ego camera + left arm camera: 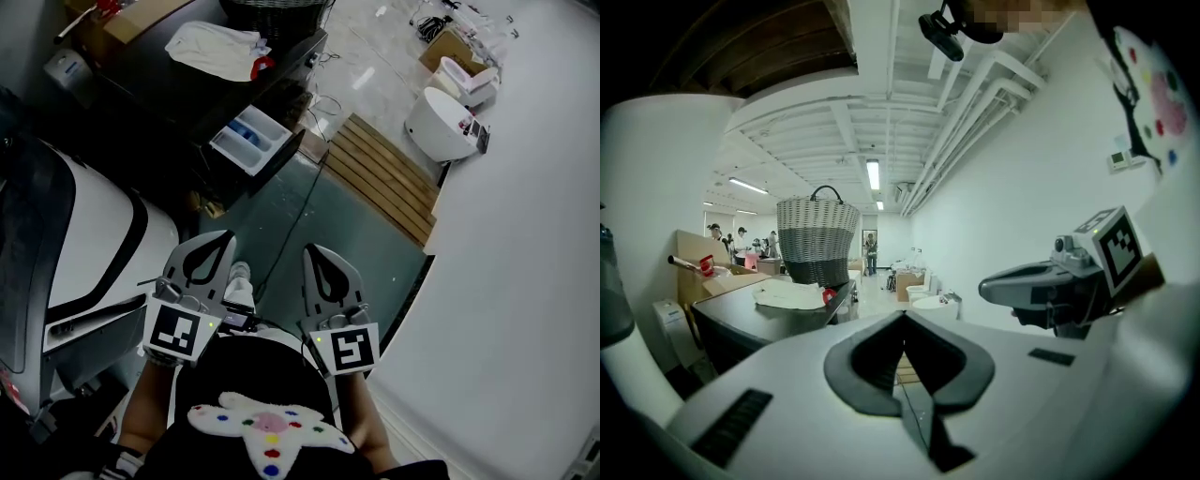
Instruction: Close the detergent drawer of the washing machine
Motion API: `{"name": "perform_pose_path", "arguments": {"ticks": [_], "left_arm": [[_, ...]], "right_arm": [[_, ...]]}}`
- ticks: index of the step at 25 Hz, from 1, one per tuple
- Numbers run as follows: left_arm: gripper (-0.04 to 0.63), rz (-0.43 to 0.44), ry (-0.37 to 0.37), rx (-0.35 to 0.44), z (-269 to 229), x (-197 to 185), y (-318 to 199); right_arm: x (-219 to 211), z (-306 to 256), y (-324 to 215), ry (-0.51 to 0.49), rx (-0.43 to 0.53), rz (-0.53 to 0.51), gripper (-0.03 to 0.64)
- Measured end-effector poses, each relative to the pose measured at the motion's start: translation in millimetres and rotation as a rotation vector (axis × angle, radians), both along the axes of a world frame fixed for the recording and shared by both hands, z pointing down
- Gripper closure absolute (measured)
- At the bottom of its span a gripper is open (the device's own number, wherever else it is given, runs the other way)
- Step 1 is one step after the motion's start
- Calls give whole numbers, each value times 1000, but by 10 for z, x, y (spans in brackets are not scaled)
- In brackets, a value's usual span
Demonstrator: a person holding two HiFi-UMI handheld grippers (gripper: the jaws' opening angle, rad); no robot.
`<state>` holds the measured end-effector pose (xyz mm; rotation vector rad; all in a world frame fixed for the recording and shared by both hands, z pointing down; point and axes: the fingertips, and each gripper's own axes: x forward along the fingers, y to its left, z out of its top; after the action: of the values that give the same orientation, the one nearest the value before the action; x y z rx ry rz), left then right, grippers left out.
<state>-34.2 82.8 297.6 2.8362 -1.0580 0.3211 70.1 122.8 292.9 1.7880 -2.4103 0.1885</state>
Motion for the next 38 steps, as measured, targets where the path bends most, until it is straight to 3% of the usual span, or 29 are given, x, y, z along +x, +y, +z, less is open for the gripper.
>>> {"name": "perform_pose_path", "arguments": {"ticks": [13,22,38], "left_arm": [[583,66,29,-3,3,-61,-946],[583,77,63,-15,-41,-29,-1064],[583,-5,75,-5,-95,181,-1171]], "right_arm": [[-134,-23,-945,5,-10,44,618],[-86,-54,-1079,-10,-15,59,617],[124,-76,-1297,-45,-4,-46,615]]}}
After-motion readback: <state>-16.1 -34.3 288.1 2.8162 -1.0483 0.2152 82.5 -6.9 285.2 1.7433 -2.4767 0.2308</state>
